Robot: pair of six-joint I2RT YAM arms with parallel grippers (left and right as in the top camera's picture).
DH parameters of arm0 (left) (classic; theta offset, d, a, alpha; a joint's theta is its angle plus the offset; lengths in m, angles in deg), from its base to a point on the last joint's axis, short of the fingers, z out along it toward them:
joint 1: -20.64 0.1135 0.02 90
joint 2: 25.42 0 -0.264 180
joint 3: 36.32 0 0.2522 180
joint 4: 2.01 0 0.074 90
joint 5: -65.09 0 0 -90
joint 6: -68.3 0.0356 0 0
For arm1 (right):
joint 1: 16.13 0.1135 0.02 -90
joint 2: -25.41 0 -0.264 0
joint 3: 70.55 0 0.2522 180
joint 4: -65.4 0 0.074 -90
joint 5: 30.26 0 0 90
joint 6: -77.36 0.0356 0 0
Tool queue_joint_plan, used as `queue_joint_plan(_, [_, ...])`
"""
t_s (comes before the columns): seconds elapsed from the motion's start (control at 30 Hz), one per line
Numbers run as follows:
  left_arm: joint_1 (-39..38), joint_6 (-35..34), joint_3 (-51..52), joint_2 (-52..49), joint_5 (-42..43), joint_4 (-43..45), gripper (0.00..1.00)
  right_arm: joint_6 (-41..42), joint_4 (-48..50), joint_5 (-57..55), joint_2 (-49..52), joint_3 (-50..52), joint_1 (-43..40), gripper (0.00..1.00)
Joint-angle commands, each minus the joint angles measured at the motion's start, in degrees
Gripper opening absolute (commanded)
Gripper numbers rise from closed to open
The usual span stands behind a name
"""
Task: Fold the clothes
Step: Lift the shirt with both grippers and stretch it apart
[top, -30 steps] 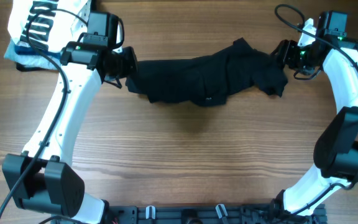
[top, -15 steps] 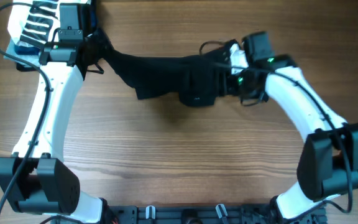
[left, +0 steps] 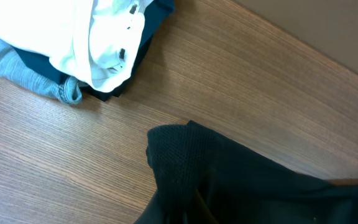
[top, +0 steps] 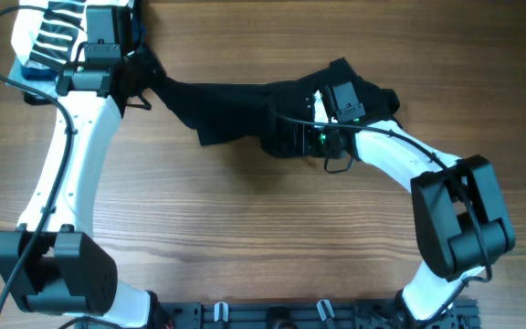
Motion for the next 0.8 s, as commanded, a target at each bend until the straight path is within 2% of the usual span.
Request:
queue_joint_plan(0.0, [0.3,-0.6,0.1,1.0,-1.2,0.1,0.04,1.4,0.9,-4.7,6.3,1.2,0.1,0.68])
queue_joint_plan(0.1, [0.3,-0.5,0.1,1.0,-1.2,-0.1,0.04,1.4,0.4,-6.1,7.3,1.2,0.4,0.64])
queue_joint_plan(0.23, [0.3,-0.5,0.1,1.0,-1.2,0.0,0.04,1.4,-4.2,-13.3,6.9,0.2,0.2,0.67])
queue_joint_plan(0.47, [0.3,-0.5,0.1,1.0,-1.2,0.0,0.04,-0.3,-6.6,-11.1,5.6,-0.7,0.9,0.68])
queue_joint_plan(0.63, [0.3,-0.5,0.1,1.0,-1.2,-0.3,0.04,-0.3,-2.6,-10.1,6.2,-0.7,6.0,0.65])
queue_joint_plan(0.7, [0.3,-0.5,0.1,1.0,-1.2,-0.8,0.04,0.0,-1.9,-10.3,6.5,-0.7,7.3,0.6])
queue_joint_plan(0.73, [0.3,-0.5,0.2,1.0,-1.2,-1.0,0.04,-0.1,-1.6,-10.3,6.6,-0.7,7.5,0.55])
queue_joint_plan(0.77, [0.3,-0.6,0.2,1.0,-1.2,-1.1,0.04,0.2,-1.5,-10.3,6.6,-0.7,7.5,0.46])
